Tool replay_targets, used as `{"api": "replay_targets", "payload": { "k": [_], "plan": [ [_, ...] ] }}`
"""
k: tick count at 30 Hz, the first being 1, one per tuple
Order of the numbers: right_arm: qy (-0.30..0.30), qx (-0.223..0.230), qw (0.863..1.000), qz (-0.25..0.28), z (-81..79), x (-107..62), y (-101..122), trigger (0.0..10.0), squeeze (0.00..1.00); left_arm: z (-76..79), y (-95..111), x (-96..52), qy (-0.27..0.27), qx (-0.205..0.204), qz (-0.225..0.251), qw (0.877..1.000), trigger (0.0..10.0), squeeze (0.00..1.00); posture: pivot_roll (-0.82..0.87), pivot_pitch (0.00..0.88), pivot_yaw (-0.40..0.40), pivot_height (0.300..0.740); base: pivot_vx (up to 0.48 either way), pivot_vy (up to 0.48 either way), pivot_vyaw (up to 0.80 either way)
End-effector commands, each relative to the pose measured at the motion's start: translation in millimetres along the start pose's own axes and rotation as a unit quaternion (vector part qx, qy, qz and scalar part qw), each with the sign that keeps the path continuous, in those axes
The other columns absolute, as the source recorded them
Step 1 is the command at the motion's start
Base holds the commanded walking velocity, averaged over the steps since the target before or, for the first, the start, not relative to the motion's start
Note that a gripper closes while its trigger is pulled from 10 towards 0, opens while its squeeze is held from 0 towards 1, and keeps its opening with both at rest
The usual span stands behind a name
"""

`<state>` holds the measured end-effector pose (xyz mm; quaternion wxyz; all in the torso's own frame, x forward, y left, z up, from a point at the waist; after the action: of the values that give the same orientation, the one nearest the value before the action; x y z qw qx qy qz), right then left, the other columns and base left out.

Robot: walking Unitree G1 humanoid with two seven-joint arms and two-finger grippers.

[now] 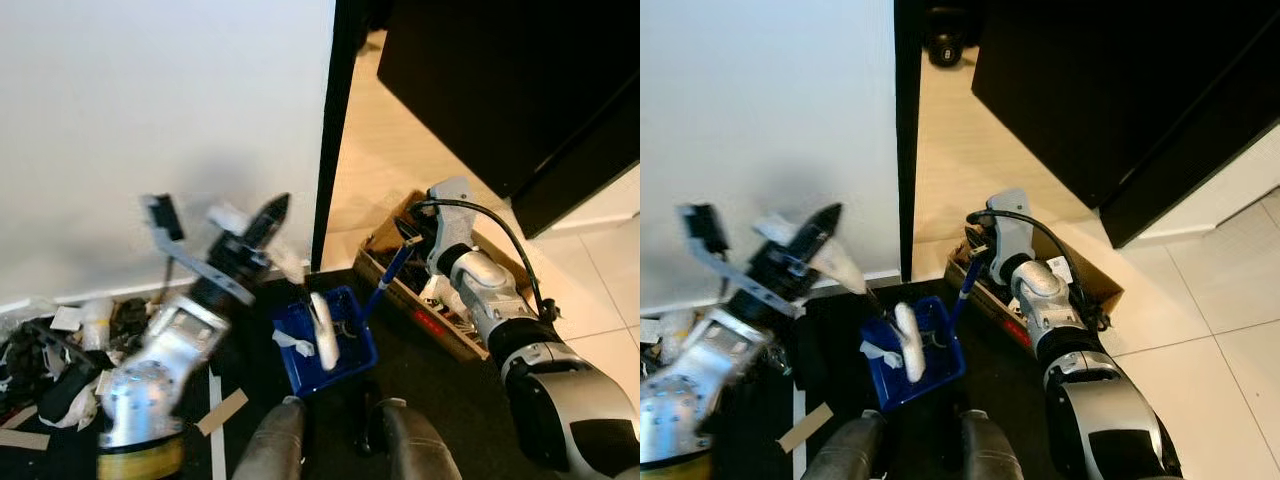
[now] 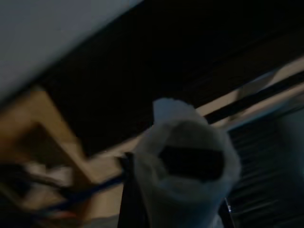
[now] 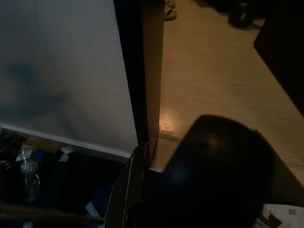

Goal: Sweep floor

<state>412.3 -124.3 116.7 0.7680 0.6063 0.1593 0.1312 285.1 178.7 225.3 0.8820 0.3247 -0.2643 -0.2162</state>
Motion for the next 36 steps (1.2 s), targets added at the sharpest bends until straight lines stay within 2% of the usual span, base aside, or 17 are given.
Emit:
{"api": "replay_targets", "payload": {
  "k": [1,2,3,4,5,8,11,13,14,17,18,24,26,29,31,35,36],
  "plan": [
    [-0.002,0.01,0.999,-0.047,-3.3,-9.2,-27.2,10.0,0.0,-4.7,13.6,-20.9,0.019,0.111,-0.06,0.992,10.0,0.0,0.22,0.301,-0.06,0.74,0.0,0.0,0.0],
    [-0.002,0.01,0.999,-0.047,-3.3,-9.2,-27.2,10.0,0.0,-4.7,13.6,-20.9,0.019,0.111,-0.06,0.992,10.0,0.0,0.22,0.301,-0.06,0.74,0.0,0.0,0.0],
    [0.0,0.011,0.999,-0.047,-5.2,-8.3,-26.7,10.0,0.0,-21.1,15.9,-35.8,0.059,0.153,-0.09,0.982,10.0,0.0,0.21,0.303,-0.064,0.74,0.0,0.0,0.0],
    [0.0,0.011,0.999,-0.047,-5.2,-8.3,-26.7,10.0,0.0,-21.1,15.9,-35.8,0.059,0.153,-0.09,0.982,10.0,0.0,0.21,0.303,-0.064,0.74,0.0,0.0,0.0],
    [0.001,0.011,0.999,-0.046,-5.9,-7.9,-26.4,10.0,0.0,-28.3,17.0,-42.2,0.078,0.163,-0.097,0.979,10.0,0.0,0.21,0.303,-0.064,0.74,0.0,0.0,0.0],
    [0.004,0.011,0.999,-0.047,-6.0,-7.7,-25.9,10.0,0.0,-66.3,29.5,-64.1,0.169,0.222,-0.092,0.956,10.0,0.0,0.21,0.307,-0.08,0.74,0.0,0.0,0.0],
    [0.005,0.01,0.999,-0.047,-5.5,-7.9,-25.9,10.0,0.0,-77.9,35.9,-66.5,0.187,0.229,-0.071,0.953,10.0,0.0,0.21,0.311,-0.087,0.74,0.0,0.0,0.0],
    [0.007,0.008,0.999,-0.047,-5.5,-8.0,-25.9,10.0,0.0,-87.7,37.7,-64.1,0.184,0.204,-0.051,0.96,10.0,0.0,0.19,0.324,-0.092,0.74,0.0,0.0,0.0],
    [0.007,0.008,0.999,-0.047,-5.5,-8.0,-25.9,10.0,0.0,-87.7,37.7,-64.1,0.184,0.204,-0.051,0.96,10.0,0.0,0.19,0.324,-0.092,0.74,0.0,0.0,0.0],
    [0.009,0.007,0.999,-0.045,-5.6,-8.0,-25.1,10.0,0.0,-95.7,34.3,-59.6,0.171,0.166,-0.045,0.97,10.0,0.0,0.17,0.338,-0.091,0.74,0.0,0.0,0.0],
    [0.011,0.005,0.999,-0.041,-4.9,-8.4,-23.8,10.0,0.0,-106.5,32.4,-54.2,0.165,0.155,-0.055,0.972,10.0,0.0,0.16,0.36,-0.077,0.74,0.0,0.0,0.0],
    [0.006,0.005,0.999,-0.032,-2.1,-11.3,-23.3,10.0,0.0,-127.6,35.0,-48.9,0.178,0.17,-0.073,0.967,10.0,0.0,0.1,0.413,-0.053,0.74,0.0,0.0,0.0],
    [0.005,0.005,1.0,-0.03,-1.8,-12.3,-23.4,10.0,0.0,-128.3,35.2,-44.8,0.172,0.163,-0.071,0.969,10.0,0.0,0.09,0.426,-0.051,0.74,0.0,0.0,0.0],
    [0.007,0.005,1.0,-0.025,-2.5,-15.7,-25.5,10.0,0.0,-126.1,39.3,-25.5,0.145,0.146,-0.057,0.977,10.0,0.0,0.06,0.443,-0.046,0.74,0.0,0.0,0.0],
    [0.008,0.004,1.0,-0.024,-2.2,-17.1,-26.0,10.0,0.0,-126.1,37.6,-19.3,0.135,0.134,-0.061,0.98,10.0,0.0,0.05,0.449,-0.041,0.74,0.0,0.0,0.0],
    [0.006,0.003,1.0,-0.024,-0.3,-18.3,-26.1,10.0,0.0,-128.6,27.3,-17.0,0.124,0.112,-0.084,0.982,10.0,0.0,0.04,0.455,-0.038,0.74,0.0,0.0,0.0],
    [0.003,0.002,1.0,-0.023,2.8,-19.3,-25.4,10.0,0.0,-128.7,20.5,-11.8,0.11,0.07,-0.081,0.988,10.0,0.0,0.02,0.464,-0.039,0.74,0.0,0.0,0.0]
  ]
}}
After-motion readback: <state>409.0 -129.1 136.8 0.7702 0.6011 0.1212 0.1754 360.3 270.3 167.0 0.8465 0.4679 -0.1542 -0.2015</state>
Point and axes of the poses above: a point about 5 cm out from each wrist's last joint towards the gripper, its own x axis pointing out of the wrist towards the gripper, its own y axis along the axis of the wrist's last joint, z = x × y, the point moved 4 cm from there along x, pointing out of the wrist towards the gripper, and after that the axes turned 8 degrees about -x, right-handed, at the moved point
